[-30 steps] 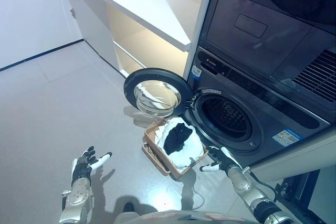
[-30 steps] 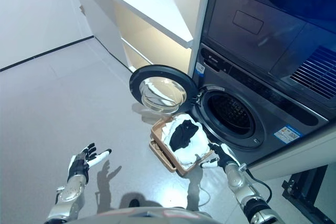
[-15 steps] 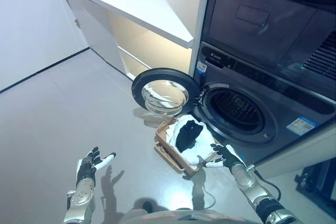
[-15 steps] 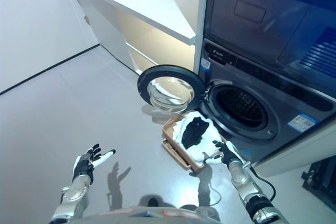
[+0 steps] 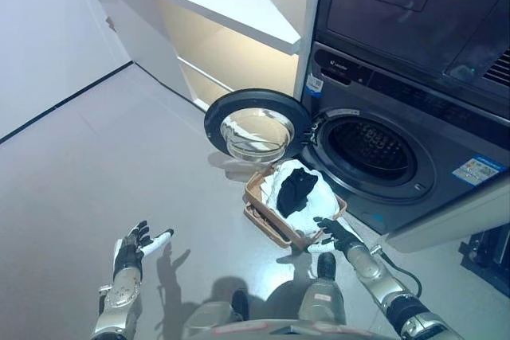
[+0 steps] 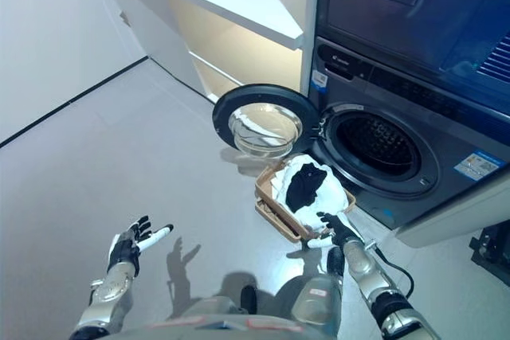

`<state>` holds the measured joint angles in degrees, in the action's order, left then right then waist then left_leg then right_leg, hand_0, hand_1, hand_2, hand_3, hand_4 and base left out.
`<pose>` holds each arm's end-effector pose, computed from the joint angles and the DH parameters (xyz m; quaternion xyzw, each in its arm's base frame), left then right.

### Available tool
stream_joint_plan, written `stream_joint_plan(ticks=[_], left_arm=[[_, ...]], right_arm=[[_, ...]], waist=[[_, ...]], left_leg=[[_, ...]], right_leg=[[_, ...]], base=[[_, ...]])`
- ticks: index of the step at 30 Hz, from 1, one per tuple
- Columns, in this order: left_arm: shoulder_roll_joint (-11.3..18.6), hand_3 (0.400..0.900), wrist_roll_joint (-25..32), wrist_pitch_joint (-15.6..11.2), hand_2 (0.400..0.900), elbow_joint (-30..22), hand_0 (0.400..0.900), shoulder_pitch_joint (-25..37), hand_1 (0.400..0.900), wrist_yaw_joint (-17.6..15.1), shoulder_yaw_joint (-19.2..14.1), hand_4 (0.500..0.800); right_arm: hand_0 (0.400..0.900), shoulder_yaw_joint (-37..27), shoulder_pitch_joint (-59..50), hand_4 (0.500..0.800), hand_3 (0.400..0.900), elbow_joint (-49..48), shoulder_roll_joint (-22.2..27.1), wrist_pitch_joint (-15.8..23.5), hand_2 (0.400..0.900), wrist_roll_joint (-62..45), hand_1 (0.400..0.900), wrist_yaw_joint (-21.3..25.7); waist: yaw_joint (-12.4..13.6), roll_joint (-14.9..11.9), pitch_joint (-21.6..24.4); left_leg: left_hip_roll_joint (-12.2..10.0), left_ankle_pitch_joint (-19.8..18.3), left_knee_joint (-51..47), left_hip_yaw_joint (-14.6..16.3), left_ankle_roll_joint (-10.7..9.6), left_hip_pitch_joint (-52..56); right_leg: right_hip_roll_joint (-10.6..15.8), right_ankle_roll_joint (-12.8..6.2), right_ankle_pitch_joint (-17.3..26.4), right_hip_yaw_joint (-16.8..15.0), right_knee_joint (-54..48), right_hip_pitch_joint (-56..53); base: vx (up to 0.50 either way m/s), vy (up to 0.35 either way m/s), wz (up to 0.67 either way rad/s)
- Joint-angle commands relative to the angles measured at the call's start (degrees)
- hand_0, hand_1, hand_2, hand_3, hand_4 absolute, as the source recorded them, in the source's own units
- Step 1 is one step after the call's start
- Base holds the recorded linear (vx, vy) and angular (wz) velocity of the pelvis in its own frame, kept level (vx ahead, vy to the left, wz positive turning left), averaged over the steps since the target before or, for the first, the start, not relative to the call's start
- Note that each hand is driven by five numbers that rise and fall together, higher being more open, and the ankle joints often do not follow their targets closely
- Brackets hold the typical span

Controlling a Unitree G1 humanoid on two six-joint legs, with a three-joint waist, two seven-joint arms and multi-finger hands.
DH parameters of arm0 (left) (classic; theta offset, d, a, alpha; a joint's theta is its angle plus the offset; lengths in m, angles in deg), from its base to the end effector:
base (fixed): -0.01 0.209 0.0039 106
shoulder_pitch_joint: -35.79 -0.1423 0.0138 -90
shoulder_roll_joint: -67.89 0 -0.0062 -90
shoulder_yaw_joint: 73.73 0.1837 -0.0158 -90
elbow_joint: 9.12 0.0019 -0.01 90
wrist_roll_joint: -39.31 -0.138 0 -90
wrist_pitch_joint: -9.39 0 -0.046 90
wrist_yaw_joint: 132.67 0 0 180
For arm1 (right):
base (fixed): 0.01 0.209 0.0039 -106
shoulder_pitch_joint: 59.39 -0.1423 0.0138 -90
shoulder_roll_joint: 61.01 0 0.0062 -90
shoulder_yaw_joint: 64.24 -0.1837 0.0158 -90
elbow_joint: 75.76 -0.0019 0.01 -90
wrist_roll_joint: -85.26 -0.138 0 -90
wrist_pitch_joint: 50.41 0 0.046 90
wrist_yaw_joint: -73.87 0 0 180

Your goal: Put the clothes in the basket into the washing machine.

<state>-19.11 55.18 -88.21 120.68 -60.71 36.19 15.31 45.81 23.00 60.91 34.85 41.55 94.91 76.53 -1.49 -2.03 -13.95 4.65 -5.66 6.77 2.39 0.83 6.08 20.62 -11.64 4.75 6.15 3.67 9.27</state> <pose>0.1212 0.2556 -0.0637 0.0619 0.3071 0.2117 0.9258 0.1760 -0.2194 -0.0604 -0.3317 0.3213 0.0981 0.8816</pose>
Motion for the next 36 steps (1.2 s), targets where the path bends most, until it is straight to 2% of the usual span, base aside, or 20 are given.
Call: stream_joint_plan(ticks=[1, 4, 5, 6, 7, 9, 10, 13, 15, 17, 20, 21, 22, 24, 27, 28, 31, 33, 34, 36], left_arm=[[4.5, 0.9, 2.6, -4.7, 0.9, -4.6, 0.9, 3.1, 0.9, -3.0, -2.2, 0.8], [4.5, 0.9, 4.4, -5.1, 0.9, -3.5, 0.9, 6.3, 0.9, -4.2, 0.3, 0.8], [4.1, 0.9, 5.2, -5.1, 0.9, -3.0, 0.9, 7.1, 0.9, -4.3, 0.9, 0.8], [3.9, 0.9, 6.0, -5.1, 0.9, -2.9, 0.9, 8.1, 0.9, -4.6, 1.8, 0.8], [3.8, 0.9, 6.6, -4.9, 0.9, -1.9, 0.9, 10.3, 0.9, -4.8, 3.0, 0.8], [3.7, 0.9, 7.2, -5.4, 0.9, -2.1, 0.9, 13.1, 0.9, -4.7, 5.1, 0.8], [3.8, 0.9, 7.5, -5.4, 0.9, -1.8, 0.9, 14.1, 0.9, -4.8, 5.6, 0.8], [3.4, 0.9, 8.3, -5.4, 0.9, -1.0, 0.9, 16.3, 0.9, -5.6, 6.6, 0.8], [4.0, 0.9, 7.9, -5.3, 0.9, -0.6, 0.9, 16.9, 0.9, -5.7, 6.4, 0.8], [4.7, 0.9, 7.9, -5.4, 0.9, 0.1, 0.9, 17.5, 0.9, -6.0, 6.1, 0.8], [5.0, 0.9, 8.6, -5.1, 0.9, 4.3, 0.9, 18.2, 0.9, -5.9, 6.3, 0.8], [4.9, 0.9, 8.5, -5.0, 0.9, 6.1, 0.9, 18.6, 0.9, -6.4, 6.6, 0.8], [4.9, 0.9, 8.5, -5.0, 0.9, 6.1, 0.9, 18.6, 0.9, -6.4, 6.5, 0.8], [4.0, 0.9, 10.0, -5.4, 0.9, 7.0, 0.9, 18.6, 0.9, -6.5, 6.4, 0.8], [2.9, 0.9, 11.3, -5.4, 0.9, 8.5, 0.9, 18.3, 0.9, -6.9, 6.4, 0.8], [2.7, 0.9, 11.3, -5.9, 0.9, 7.9, 0.9, 18.1, 0.9, -7.5, 6.6, 0.8], [2.5, 0.9, 11.5, -6.8, 0.9, 7.3, 0.9, 17.5, 0.9, -7.9, 6.6, 0.8], [2.0, 0.9, 12.8, -7.5, 0.9, 6.8, 0.9, 16.4, 0.9, -7.8, 6.1, 0.8], [1.3, 0.9, 13.2, -8.4, 0.9, 4.6, 0.9, 14.9, 0.9, -8.0, 5.8, 0.8], [1.3, 0.9, 13.1, -9.0, 0.9, 3.0, 0.9, 14.3, 0.9, -8.1, 5.8, 0.8]], right_arm=[[0.9, 2.2, -11.0, 0.8, 0.9, -1.1, 2.9, 2.3, 0.9, -1.1, 0.9, 2.9], [0.9, 2.9, -12.7, 0.8, 0.9, -0.9, 4.0, 2.4, 0.9, -1.9, 0.9, 4.0], [0.9, 2.8, -12.6, 0.8, 0.9, -0.8, 4.3, 2.4, 0.9, -2.2, 0.9, 4.4], [0.9, 3.0, -13.1, 0.8, 0.9, -0.8, 5.2, 2.4, 0.9, -2.2, 0.9, 4.6], [0.9, 2.6, -13.2, 0.8, 0.9, -1.0, 6.1, 2.2, 0.9, -2.1, 0.9, 5.1], [0.9, -0.2, -12.1, 0.8, 0.9, -1.6, 7.8, 2.6, 0.9, -3.6, 0.9, 6.9], [0.9, -0.8, -12.3, 0.8, 0.9, -1.6, 8.7, 2.8, 0.9, -3.8, 0.9, 7.4], [0.9, -0.8, -13.5, 0.8, 0.9, -1.1, 10.4, 3.0, 0.9, -3.5, 0.9, 8.4], [0.9, -0.4, -12.4, 0.8, 0.9, -2.0, 11.2, 3.3, 0.9, -2.2, 0.9, 8.3], [0.9, 0.1, -11.5, 0.8, 0.9, -2.5, 11.6, 3.6, 0.9, -1.6, 0.9, 8.1], [0.9, 2.0, -11.0, 0.8, 0.9, -0.7, 10.2, 4.1, 0.9, -1.8, 0.9, 7.9], [0.9, 3.4, -11.9, 0.8, 0.9, 1.5, 9.1, 4.5, 0.9, -2.9, 0.9, 8.3], [0.9, 3.4, -12.0, 0.8, 0.9, 1.6, 9.1, 4.5, 0.9, -2.9, 0.9, 8.3], [0.9, 4.7, -13.8, 0.8, 0.9, 4.0, 8.0, 4.8, 0.9, -3.7, 0.9, 8.9], [0.9, 4.9, -15.5, 0.8, 0.9, 6.5, 6.7, 4.8, 0.9, -5.5, 0.9, 10.1], [0.9, 5.2, -16.6, 0.8, 0.9, 7.9, 6.5, 5.1, 0.9, -6.1, 0.9, 11.1], [0.9, 5.9, -18.2, 0.8, 0.9, 10.3, 6.6, 5.3, 0.9, -5.2, 0.9, 11.5], [0.9, 6.9, -19.7, 0.8, 0.9, 12.4, 7.1, 5.1, 0.9, -3.5, 0.9, 11.6], [0.9, 6.8, -20.7, 0.8, 0.9, 14.7, 7.5, 5.0, 0.9, -2.3, 0.9, 12.0], [0.9, 7.2, -21.7, 0.8, 0.9, 16.0, 7.9, 4.9, 0.9, -0.8, 0.9, 12.3]], waist=[[-0.1, -2.2, 2.0], [-0.9, -2.5, 2.9], [-1.0, -2.0, 3.2], [-1.3, -1.8, 2.9], [-2.1, -1.6, 2.8], [-3.6, -1.3, 2.2], [-4.1, -1.1, 2.0], [-4.8, -0.3, 1.5], [-4.9, 0.2, 1.8], [-4.8, 0.5, 2.1], [-4.3, 0.4, 3.1], [-3.2, -0.5, 3.1], [-3.5, -0.5, 3.1], [-1.7, -1.3, 2.4], [-0.4, -1.7, 1.5], [0.9, -1.7, 0.4], [2.3, -0.9, -0.7], [3.7, 0.6, -1.3], [4.7, 2.2, -1.8], [5.4, 3.0, -2.4]], left_leg=[[-2.5, -15.7, 13.7, -1.3, -0.4, 0.7], [-6.2, -16.1, 13.9, -3.8, -2.3, 0.9], [-8.1, -14.9, 13.8, -4.8, -3.1, 1.0], [-9.3, -13.9, 14.1, -5.7, -3.6, 0.3], [-10.9, -12.0, 13.0, -6.3, -4.6, -0.2], [-13.1, -9.5, 8.8, -5.1, -6.1, -0.4], [-13.9, -8.8, 7.2, -4.7, -6.6, -0.3], [-14.1, -7.5, 3.9, -4.6, -7.1, 0.6], [-14.7, -6.8, 2.9, -4.1, -7.3, 1.0], [-16.2, -3.2, 3.6, -4.5, -8.1, 0.7], [-19.9, 6.9, 5.4, -6.7, -8.4, 0.2], [-19.8, 10.9, 11.1, -9.6, -6.9, -2.8], [-19.8, 10.8, 11.5, -9.9, -6.9, -3.2], [-15.9, 11.3, 17.4, -14.3, -5.6, -7.1], [-15.8, 12.2, 15.2, -12.9, -4.8, -12.5], [-15.1, 11.0, 12.0, -13.4, -5.1, -16.9], [-14.9, 11.0, 6.4, -14.5, -6.2, -18.5], [-14.7, 12.6, 2.2, -16.6, -7.2, -20.0], [-13.9, 13.7, 0.5, -17.4, -7.8, -21.3], [-13.5, 13.9, 0.2, -17.3, -8.0, -22.1]], right_leg=[[0.7, -2.4, 12.1, -6.2, 0.3, 4.8], [-2.4, -1.97, 8.6, -8.3, 1.4, 4.9], [-3.8, -1.19, 5.7, -7.4, 3.2, 5.6], [-4.3, -1.11, 5.7, -7.2, 5.7, 6.1], [-4.1, -0.86, 4.2, -6.1, 7.7, 6.1], [-2.4, -0.96, 2.7, -2.2, 9.0, 5.9], [-1.9, -1.05, 2.5, -1.3, 9.5, 6.3], [-2.1, -1.24, 2.4, -1.6, 11.1, 7.9], [-2.7, -0.53, 0.1, -2.1, 13.0, 9.3], [-4.5, 0.8, -2.4, -2.3, 14.1, 9.0], [-9.0, 3.64, -5.5, -0.9, 15.4, 7.6], [-11.1, 5.38, -6.1, -0.7, 14.4, 5.7], [-11.0, 5.38, -6.1, -0.5, 14.4, 5.7], [-12.3, 6.52, -6.4, -1.0, 13.1, 3.8], [-13.2, 7.22, -7.3, -0.8, 11.4, 1.2], [-13.4, 7.26, -8.0, -1.8, 11.1, 0.6], [-13.9, 6.89, -9.1, -3.0, 11.6, 0.0], [-14.2, 6.3, -10.1, -4.4, 12.0, -0.8], [-14.0, 5.51, -11.0, -5.6, 12.5, -1.2], [-13.5, 5.06, -11.8, -6.6, 13.6, -1.1]], base=[[0.19, -0.273, 0.35], [0.21, -0.346, 0.57], [0.21, -0.354, 0.72], [0.15, -0.304, 1.1], [0.09, -0.269, 1.44], [0.05, -0.196, 1.34], [0.07, -0.136, 0.61], [0.07, -0.1, 0.14], [0.09, -0.135, -0.04], [0.12, -0.243, 0.02], [0.15, -0.391, 0.1], [0.14, -0.38, 0.04], [0.13, -0.341, -0.09], [0.1, -0.215, -0.13], [0.12, -0.136, -0.1], [0.11, -0.021, -0.3], [0.12, 0.07, -0.4], [0.21, 0.232, -0.68], [0.17, 0.24, -0.62], [0.12, 0.28, -0.64]])
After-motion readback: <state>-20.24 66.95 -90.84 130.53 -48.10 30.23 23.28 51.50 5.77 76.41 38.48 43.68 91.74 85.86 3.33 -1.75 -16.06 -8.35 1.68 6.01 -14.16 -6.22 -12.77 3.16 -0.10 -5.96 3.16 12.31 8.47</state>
